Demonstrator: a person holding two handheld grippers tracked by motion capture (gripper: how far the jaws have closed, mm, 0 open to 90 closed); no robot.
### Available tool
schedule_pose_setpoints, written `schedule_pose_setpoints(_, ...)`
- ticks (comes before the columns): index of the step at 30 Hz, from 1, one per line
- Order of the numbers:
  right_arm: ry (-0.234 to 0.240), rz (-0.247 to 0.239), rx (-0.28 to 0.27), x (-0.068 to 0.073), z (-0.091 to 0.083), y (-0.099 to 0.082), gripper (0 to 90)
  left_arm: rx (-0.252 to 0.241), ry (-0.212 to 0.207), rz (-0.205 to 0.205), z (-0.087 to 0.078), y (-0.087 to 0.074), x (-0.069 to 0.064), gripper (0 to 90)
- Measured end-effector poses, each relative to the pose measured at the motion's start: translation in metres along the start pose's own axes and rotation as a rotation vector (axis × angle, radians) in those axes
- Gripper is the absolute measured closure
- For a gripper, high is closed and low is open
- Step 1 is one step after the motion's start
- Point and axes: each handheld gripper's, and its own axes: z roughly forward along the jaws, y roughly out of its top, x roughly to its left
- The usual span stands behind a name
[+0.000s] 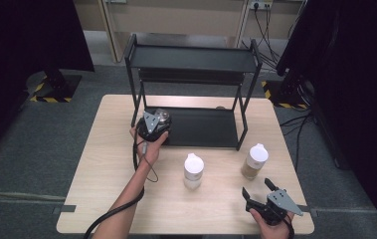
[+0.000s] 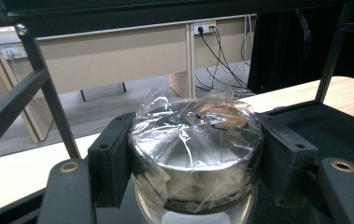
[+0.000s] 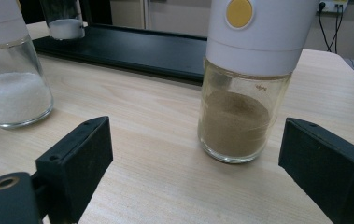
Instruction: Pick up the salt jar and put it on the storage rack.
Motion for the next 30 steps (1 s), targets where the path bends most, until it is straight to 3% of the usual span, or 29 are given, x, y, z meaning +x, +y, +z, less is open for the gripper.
schedule_pose_setpoints(30,0.004,0.0,0.001,0.0,0.0,0.0,10.0,0.022,-0.021,-0.002,0.013,-0.01,-0.006,34.2)
